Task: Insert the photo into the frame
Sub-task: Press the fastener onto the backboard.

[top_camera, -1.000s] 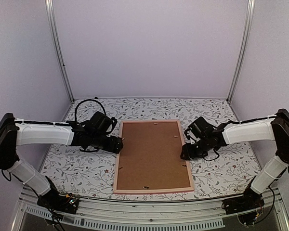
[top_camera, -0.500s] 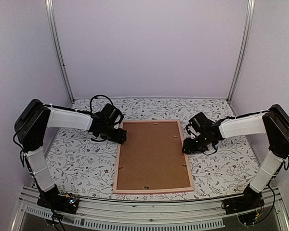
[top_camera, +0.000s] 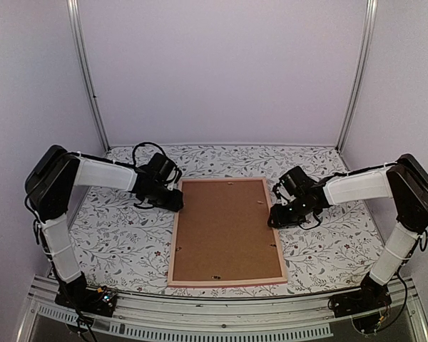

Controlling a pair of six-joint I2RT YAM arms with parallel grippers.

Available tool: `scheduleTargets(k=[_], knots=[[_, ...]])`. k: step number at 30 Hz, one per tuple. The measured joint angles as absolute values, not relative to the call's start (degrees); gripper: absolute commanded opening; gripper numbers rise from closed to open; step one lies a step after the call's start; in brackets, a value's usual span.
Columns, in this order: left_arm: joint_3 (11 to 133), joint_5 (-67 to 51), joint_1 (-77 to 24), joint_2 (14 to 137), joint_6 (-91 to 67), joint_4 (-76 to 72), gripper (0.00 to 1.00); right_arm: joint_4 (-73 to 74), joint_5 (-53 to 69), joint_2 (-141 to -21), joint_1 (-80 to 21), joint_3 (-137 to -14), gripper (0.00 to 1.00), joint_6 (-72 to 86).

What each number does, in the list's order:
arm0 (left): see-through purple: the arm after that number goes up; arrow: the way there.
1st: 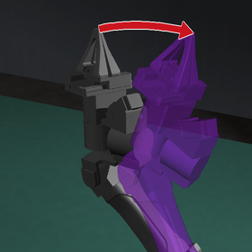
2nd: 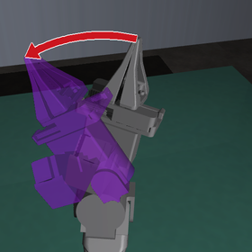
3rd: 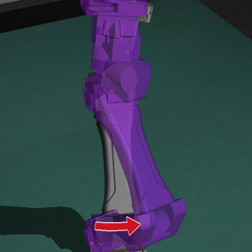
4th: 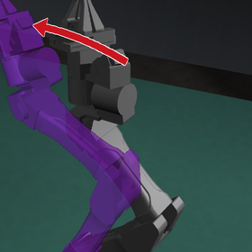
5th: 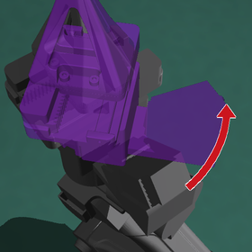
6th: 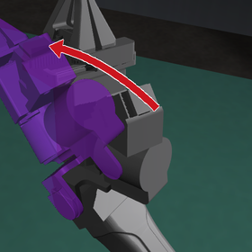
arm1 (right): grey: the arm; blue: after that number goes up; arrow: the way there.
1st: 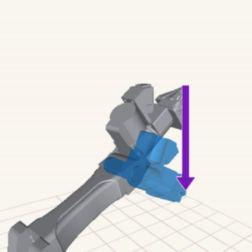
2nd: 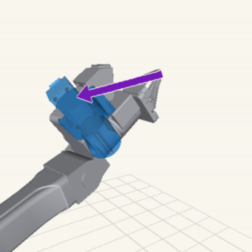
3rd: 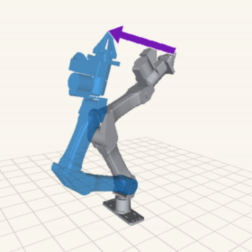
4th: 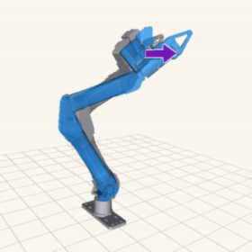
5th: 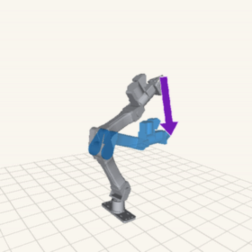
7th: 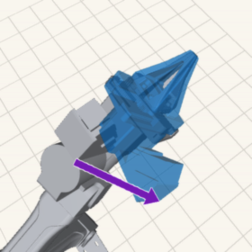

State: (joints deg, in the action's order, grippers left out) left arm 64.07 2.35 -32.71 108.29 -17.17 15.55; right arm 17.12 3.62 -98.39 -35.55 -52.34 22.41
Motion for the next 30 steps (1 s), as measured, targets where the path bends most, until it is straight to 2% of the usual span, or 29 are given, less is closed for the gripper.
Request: scheduleTargets(k=[11,30], knots=[[64.1,0.5,-31.8,109.5,-17.2,14.0,0.48,16.7,4.0,-98.6,-35.6,-52.3,0.5,22.0],[62.8,0.8,-31.7,109.5,-17.3,10.2,0.2,16.2,4.6,-98.6,-35.6,-52.3,0.5,22.0]])
